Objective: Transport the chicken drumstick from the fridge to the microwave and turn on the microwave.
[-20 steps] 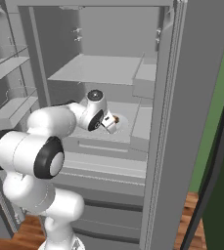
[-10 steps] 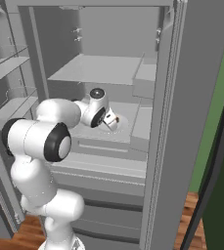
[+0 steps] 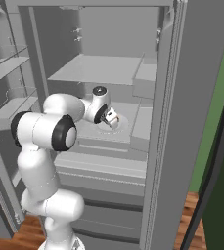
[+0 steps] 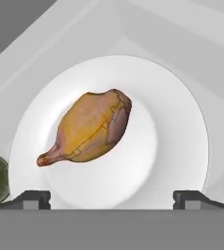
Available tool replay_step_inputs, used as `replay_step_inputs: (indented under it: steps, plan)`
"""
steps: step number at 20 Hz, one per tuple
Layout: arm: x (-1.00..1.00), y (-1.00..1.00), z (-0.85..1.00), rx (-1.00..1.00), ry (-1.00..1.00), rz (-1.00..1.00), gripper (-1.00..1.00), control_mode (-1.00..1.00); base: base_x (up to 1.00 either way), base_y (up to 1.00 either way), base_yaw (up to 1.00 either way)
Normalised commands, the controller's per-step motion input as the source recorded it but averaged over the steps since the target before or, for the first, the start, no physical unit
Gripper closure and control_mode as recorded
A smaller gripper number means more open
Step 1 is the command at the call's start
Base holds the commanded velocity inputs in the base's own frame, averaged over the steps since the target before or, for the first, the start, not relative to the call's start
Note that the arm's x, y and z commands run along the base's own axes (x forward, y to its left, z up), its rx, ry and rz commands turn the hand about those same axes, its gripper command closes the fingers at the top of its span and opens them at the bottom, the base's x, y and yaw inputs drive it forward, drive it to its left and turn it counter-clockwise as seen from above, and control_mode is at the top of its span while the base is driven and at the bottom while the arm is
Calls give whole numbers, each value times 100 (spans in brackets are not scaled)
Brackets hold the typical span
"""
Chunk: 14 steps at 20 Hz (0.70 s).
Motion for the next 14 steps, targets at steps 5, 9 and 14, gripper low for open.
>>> replay_step_inputs:
  steps: [5,9,14]
  plan:
    - [29,0,-8,0,0,-2,-100,-100,0,0,0]
    - [26,0,-9,0,0,-1,-100,-100,0,0,0]
    - [19,-4,-15,0,0,-1,-100,-100,0,0,0]
